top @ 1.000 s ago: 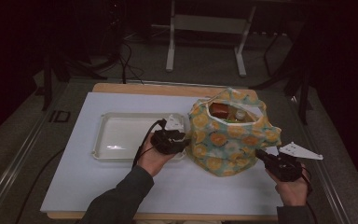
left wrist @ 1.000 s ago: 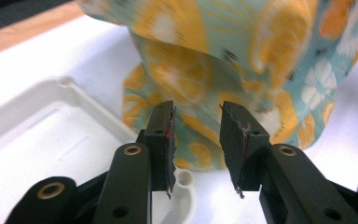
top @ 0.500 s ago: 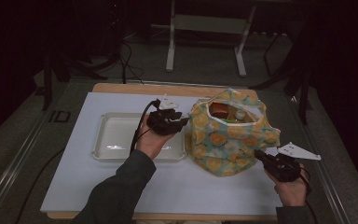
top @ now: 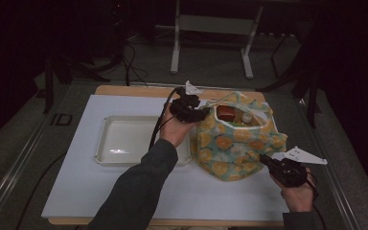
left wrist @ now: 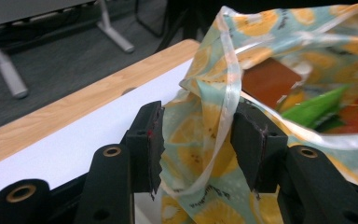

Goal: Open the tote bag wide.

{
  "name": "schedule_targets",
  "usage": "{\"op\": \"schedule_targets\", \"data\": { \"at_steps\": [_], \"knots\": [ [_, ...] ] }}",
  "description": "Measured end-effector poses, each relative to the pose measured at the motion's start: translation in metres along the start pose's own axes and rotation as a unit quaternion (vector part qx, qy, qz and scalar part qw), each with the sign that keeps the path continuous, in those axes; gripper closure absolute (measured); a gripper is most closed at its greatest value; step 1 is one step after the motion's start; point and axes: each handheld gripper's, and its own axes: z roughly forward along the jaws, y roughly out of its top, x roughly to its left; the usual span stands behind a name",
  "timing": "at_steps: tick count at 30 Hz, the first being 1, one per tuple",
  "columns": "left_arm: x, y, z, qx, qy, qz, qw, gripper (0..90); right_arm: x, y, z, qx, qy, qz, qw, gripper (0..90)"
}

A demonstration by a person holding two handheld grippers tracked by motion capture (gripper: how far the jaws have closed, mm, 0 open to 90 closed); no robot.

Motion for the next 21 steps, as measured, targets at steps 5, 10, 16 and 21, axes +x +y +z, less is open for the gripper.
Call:
{"op": "schedule_targets", "data": {
  "at_steps": [5,10,16,21],
  "knots": [
    [-0.003,0.002,-0.002,-0.011,-0.016,0.008,0.9998,71.0,0.000,-0.001,-0.001,-0.002,0.001,-0.004,1.0000,90.0],
    [-0.017,-0.004,-0.023,-0.057,-0.056,0.019,0.9967,88.8,-0.001,0.000,-0.002,-0.004,-0.001,-0.001,1.0000,90.0],
    [-0.030,-0.006,-0.034,-0.058,-0.048,0.067,0.9950,88.6,0.001,0.001,0.000,-0.003,-0.001,-0.003,1.0000,90.0],
    [-0.016,-0.002,-0.024,-0.042,-0.017,0.053,0.9976,70.6,0.004,0.002,0.000,-0.001,0.000,-0.008,1.0000,90.0]
  ]
}}
